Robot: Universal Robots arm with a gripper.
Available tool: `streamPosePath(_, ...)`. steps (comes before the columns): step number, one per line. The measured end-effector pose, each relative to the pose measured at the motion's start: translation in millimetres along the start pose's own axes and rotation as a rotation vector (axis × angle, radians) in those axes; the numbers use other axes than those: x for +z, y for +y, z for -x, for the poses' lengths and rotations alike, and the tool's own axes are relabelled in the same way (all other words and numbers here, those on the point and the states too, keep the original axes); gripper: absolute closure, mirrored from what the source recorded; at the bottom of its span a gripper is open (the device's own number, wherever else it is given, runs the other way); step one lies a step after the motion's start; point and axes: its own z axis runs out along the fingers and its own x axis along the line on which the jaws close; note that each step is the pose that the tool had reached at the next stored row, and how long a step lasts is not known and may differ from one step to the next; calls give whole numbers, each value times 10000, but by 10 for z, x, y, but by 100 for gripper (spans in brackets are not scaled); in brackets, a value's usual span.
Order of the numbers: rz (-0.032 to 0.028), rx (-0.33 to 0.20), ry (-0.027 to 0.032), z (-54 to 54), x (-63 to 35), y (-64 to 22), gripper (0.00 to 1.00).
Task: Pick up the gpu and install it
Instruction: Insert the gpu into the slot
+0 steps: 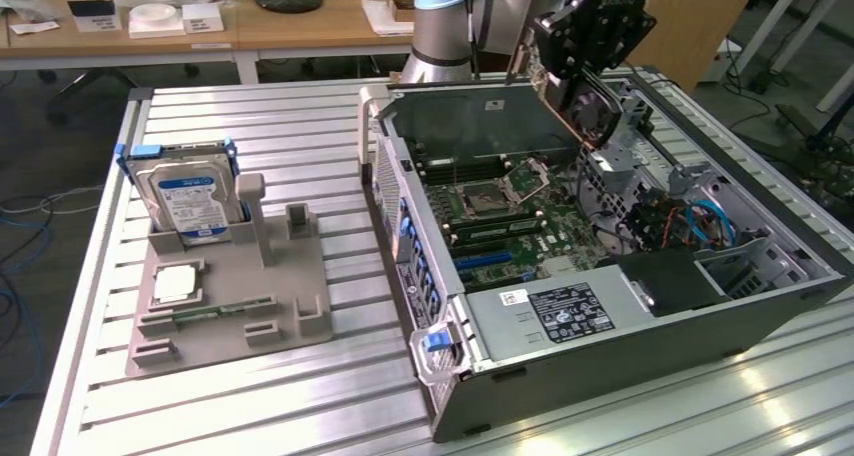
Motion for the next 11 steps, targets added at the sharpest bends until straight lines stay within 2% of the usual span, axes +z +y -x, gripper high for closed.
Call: streamPosePath(11,3,-1083,49,0,0,0,72)
